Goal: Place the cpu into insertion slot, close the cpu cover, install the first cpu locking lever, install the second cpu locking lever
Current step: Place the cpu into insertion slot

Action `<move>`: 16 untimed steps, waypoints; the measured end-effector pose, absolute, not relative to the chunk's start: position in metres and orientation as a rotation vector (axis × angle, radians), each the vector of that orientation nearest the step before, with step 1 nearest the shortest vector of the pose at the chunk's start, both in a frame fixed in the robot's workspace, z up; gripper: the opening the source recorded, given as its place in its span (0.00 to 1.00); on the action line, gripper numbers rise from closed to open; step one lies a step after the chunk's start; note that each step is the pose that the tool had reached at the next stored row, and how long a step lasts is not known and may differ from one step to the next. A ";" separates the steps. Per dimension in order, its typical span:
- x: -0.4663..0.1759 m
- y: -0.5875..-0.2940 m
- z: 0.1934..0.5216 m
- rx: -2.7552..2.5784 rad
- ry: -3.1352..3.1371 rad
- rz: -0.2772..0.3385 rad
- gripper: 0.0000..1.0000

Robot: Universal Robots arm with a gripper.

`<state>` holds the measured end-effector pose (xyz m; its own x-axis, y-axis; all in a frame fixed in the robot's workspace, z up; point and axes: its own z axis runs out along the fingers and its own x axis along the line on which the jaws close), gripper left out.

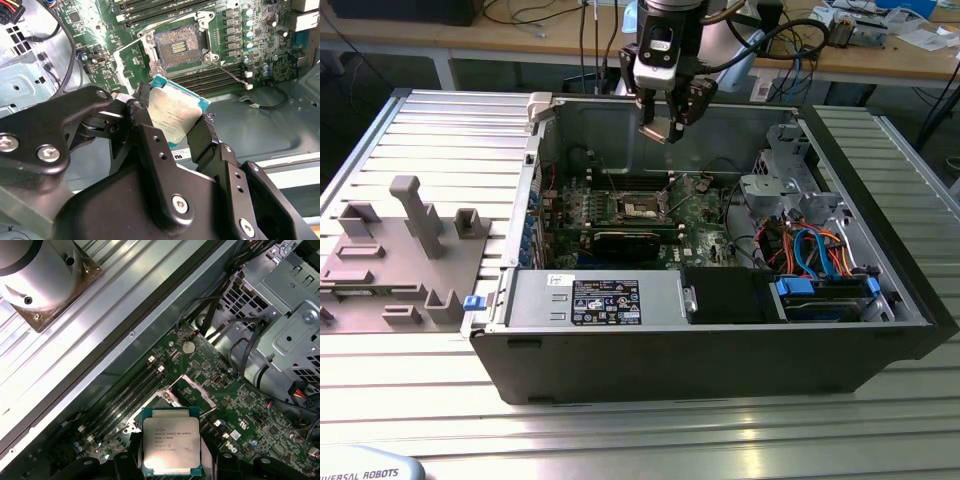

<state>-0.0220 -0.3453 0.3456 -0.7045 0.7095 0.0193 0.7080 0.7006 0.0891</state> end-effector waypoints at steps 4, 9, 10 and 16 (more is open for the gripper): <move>-0.022 -0.345 0.346 1.223 2.872 0.140 0.54; -0.022 -0.345 0.346 1.245 2.862 0.140 0.54; -0.022 -0.345 0.346 1.248 2.860 0.140 0.54; -0.022 -0.345 0.346 1.276 2.847 0.139 0.54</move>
